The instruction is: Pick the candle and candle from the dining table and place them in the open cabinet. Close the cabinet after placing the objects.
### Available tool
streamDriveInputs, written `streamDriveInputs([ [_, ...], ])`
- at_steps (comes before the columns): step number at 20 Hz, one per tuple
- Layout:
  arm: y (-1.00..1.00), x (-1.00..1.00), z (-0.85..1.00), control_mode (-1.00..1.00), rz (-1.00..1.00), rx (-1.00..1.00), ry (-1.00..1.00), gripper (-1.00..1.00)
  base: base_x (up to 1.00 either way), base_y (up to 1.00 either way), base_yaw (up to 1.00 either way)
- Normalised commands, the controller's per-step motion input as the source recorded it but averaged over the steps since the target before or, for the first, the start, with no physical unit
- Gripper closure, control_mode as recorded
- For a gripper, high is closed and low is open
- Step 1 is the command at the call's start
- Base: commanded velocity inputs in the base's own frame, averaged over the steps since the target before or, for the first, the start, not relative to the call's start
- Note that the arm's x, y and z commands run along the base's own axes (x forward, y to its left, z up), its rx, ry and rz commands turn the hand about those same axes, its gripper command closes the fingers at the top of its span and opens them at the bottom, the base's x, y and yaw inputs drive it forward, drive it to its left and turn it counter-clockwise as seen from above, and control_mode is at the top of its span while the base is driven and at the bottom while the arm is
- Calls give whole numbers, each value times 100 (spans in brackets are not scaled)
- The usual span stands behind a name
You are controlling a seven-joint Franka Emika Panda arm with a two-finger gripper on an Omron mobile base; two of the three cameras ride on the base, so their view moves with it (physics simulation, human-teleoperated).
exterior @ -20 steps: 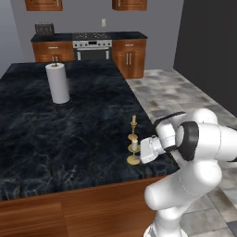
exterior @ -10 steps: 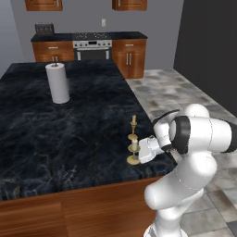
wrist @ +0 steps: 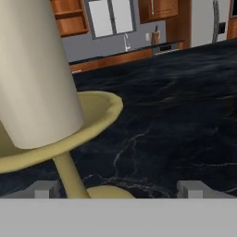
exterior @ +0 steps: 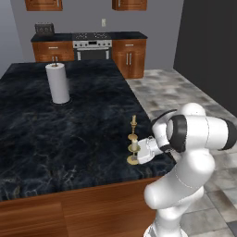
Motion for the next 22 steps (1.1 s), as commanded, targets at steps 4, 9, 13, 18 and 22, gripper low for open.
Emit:
streamDriveInputs([
  [4, 0, 0, -7, -100, 0, 0, 0, -100, 0, 0, 0],
  [9, 8, 0, -1, -100, 0, 0, 0, -100, 0, 0, 0],
  [13, 31, 0, 0, -100, 0, 0, 0, 100, 0, 0, 0],
  [18, 23, 0, 0, -100, 0, 1, 0, 100, 0, 0, 0],
  [22, 2, 0, -4, -100, 0, 5, 0, 100, 0, 0, 0],
])
